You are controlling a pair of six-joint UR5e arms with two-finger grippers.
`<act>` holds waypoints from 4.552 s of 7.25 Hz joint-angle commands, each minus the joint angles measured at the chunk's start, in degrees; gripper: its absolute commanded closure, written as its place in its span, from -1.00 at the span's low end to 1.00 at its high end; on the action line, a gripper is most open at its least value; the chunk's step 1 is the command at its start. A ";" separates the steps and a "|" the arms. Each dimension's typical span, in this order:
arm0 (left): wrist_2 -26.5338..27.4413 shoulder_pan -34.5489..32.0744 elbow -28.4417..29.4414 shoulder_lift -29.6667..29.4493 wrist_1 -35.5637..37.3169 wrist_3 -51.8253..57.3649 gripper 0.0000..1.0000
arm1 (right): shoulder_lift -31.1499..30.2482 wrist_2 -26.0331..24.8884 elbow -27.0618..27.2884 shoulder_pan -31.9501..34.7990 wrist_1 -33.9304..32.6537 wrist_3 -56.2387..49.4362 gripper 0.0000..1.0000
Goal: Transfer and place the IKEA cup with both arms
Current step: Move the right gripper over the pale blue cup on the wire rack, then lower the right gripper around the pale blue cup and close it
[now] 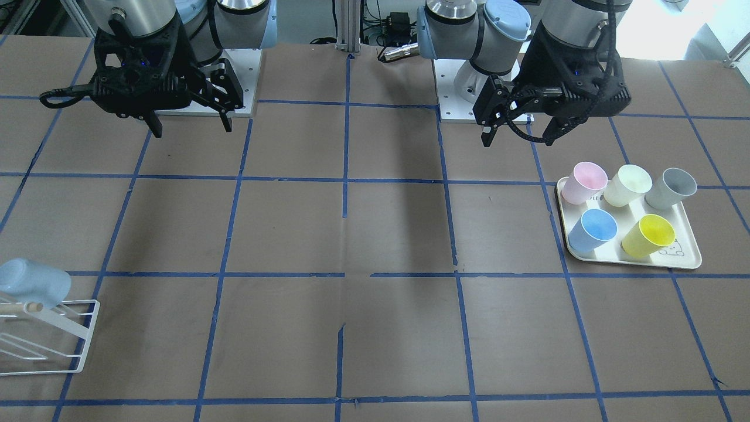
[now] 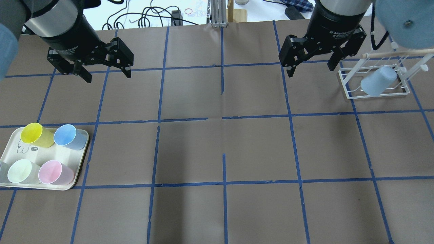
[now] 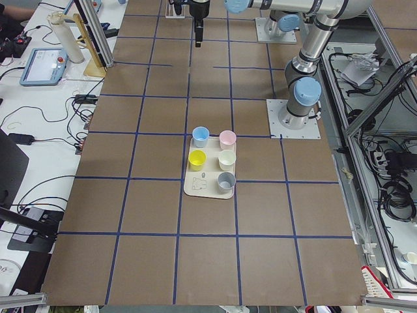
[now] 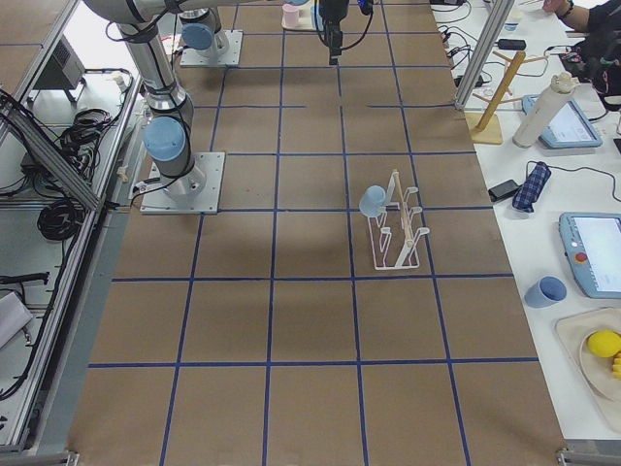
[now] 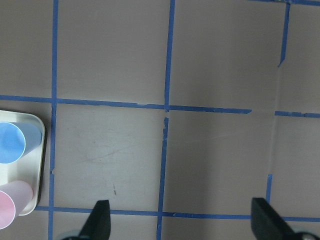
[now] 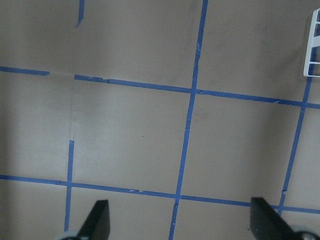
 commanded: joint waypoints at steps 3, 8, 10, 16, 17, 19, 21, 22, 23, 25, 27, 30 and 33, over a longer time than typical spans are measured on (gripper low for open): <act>-0.09 0.00 0.09 -0.04 0.00 0.00 -1.00 | 0.09 -0.17 -0.09 -0.47 -0.09 -0.18 -1.00; 0.00 0.00 0.09 -0.13 0.00 0.00 -1.00 | -1.23 -1.14 -0.88 -10.29 -0.26 -7.80 -1.00; -0.08 0.00 0.09 -0.05 0.00 0.00 -1.00 | -1.06 -0.71 -0.70 -16.18 0.35 -13.94 -1.00; -0.18 -0.09 0.09 -0.22 0.00 0.00 -1.00 | 7.54 4.04 0.88 -32.11 -8.06 -54.71 -1.00; -0.26 -0.09 0.09 -0.22 0.00 0.00 -1.00 | 9.65 6.83 1.40 -32.38 -10.70 -63.37 -1.00; -0.26 -0.09 0.09 -0.31 0.00 0.00 -1.00 | 12.65 7.21 5.95 -33.69 -19.12 -74.93 -1.00; -0.26 -0.09 0.00 -0.31 0.00 0.00 -1.00 | 15.19 7.12 8.61 -34.05 -25.11 -76.38 -1.00; -0.26 -0.09 0.00 -0.31 0.00 0.00 -1.00 | 16.60 6.86 8.70 -34.14 -25.57 -76.47 -1.00; -0.26 -0.09 0.00 -0.31 0.00 0.00 -1.00 | 17.66 6.68 8.61 -34.05 -25.66 -76.55 -1.00; -0.26 -0.09 -0.52 -0.22 0.26 0.00 -1.00 | 18.71 6.59 8.61 -34.05 -27.67 -76.38 -1.00; -0.35 -0.18 -0.70 -0.13 0.26 0.00 -1.00 | 19.60 6.59 8.61 -34.05 -28.39 -76.20 -1.00; -0.35 -0.18 -0.88 0.22 0.27 -0.09 -1.00 | 20.56 7.12 8.70 -34.05 -28.39 -76.12 -1.00; -0.35 -0.18 -0.88 0.39 0.26 0.00 -1.00 | 20.48 7.12 8.61 -34.05 -28.30 -75.94 -0.74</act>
